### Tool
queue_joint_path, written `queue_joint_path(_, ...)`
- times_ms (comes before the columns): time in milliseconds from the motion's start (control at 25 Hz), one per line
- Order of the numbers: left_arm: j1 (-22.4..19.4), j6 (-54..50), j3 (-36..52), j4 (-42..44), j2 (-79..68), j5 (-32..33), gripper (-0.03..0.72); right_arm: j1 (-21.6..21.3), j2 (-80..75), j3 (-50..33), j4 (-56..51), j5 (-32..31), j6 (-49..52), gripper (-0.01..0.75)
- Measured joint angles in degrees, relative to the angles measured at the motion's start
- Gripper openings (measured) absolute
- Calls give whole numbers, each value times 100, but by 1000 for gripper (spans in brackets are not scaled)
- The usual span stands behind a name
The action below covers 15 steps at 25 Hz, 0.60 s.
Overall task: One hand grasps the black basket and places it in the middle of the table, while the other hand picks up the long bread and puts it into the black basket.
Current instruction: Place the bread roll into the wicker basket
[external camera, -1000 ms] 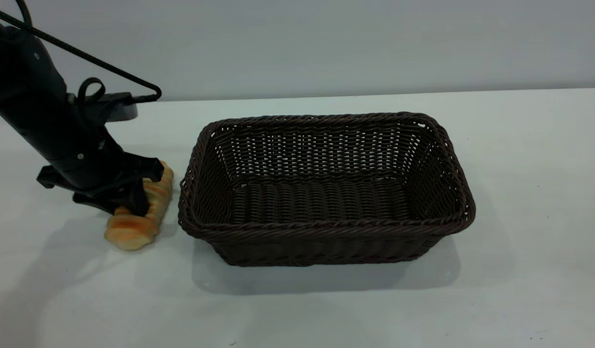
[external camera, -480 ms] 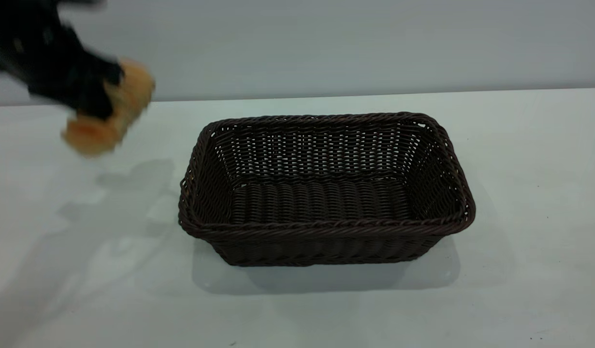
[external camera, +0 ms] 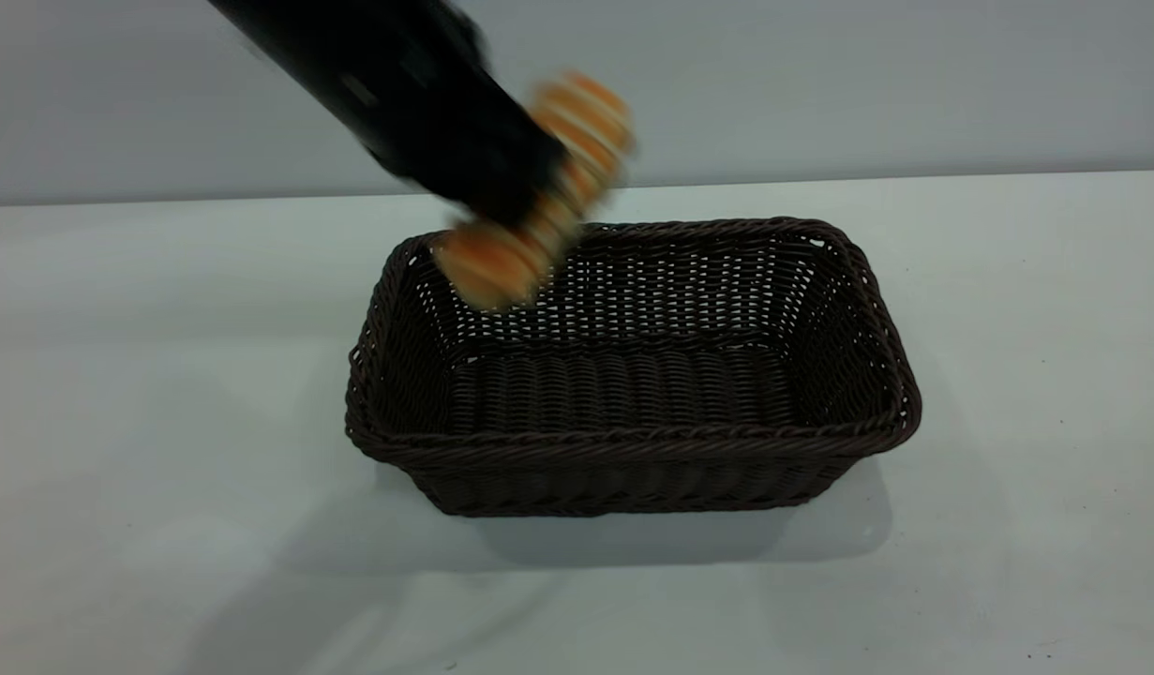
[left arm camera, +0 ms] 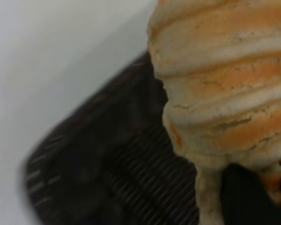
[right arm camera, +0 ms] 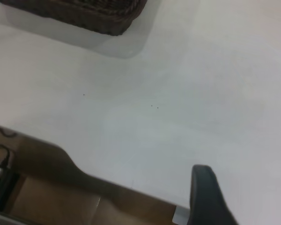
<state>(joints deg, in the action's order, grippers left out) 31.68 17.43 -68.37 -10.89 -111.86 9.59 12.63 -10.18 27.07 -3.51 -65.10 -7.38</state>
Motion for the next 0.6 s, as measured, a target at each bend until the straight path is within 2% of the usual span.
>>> queue_joint_path(80,121,42,0,0,-323,-213,94,0,0,0,0,5,0,429)
queue_joint_path(160,142,47,0,-12,-576,-296,132,0,0,0,11,5,6,429)
queue_joint_path(280,136,11,0,-23,-683,-312,276,0,14,0,11,5,17,429)
queue_joint_path(400,136,-23,-6,-23,-632,-371,479,0,174,0,15,5,17,429)
queue_joint_path(480,136,-23,-6,-23,-515,-225,579,0,365,0,15,5,17,429)
queue_joint_path(600,136,-23,-6,93,-33,350,651,0,701,0,22,5,17,429)
